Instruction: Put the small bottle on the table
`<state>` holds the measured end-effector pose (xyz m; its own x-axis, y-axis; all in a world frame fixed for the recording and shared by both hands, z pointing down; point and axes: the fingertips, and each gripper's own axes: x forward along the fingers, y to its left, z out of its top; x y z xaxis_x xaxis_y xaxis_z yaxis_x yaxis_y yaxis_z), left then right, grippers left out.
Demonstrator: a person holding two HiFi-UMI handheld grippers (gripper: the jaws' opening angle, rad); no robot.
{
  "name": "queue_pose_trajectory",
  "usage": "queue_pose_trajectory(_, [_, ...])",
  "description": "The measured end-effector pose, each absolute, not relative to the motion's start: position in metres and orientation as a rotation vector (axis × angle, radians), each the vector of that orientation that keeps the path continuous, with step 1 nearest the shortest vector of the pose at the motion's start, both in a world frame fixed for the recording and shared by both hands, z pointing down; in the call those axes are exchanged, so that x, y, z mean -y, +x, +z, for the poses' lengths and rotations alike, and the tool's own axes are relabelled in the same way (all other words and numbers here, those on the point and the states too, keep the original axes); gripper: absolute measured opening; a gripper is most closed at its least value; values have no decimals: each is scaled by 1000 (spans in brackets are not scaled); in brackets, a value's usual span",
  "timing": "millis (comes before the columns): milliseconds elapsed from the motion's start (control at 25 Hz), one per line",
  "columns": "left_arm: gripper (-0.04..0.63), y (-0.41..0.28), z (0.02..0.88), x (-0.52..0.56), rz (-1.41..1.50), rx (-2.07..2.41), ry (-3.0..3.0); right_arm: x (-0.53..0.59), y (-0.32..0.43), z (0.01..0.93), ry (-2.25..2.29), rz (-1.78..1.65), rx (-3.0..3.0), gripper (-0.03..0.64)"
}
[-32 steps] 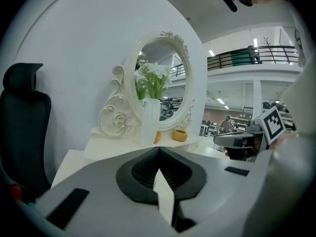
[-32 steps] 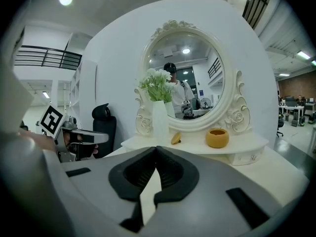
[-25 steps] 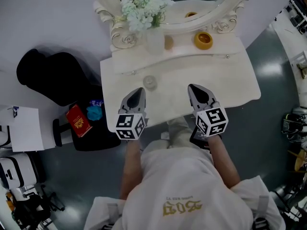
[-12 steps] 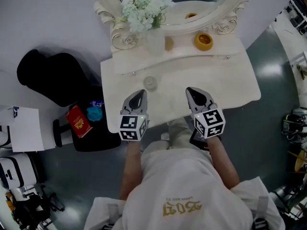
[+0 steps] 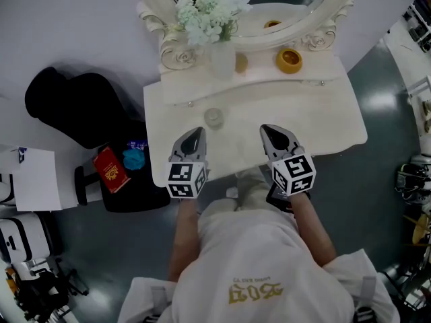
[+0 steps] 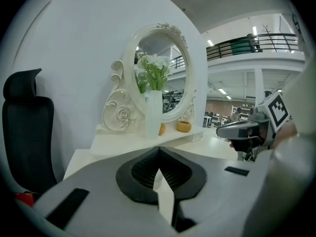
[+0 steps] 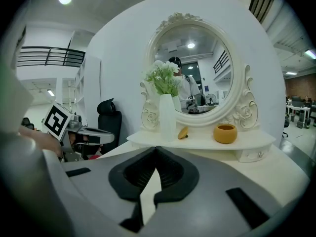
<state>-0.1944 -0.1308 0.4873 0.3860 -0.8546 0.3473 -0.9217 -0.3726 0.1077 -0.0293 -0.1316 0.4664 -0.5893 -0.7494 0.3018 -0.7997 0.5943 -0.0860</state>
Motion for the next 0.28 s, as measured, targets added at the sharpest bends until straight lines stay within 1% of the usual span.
queue_pose_trajectory(280, [15, -201, 493, 132, 337, 1563, 2351, 134, -34, 471, 1272, 327, 2587, 12])
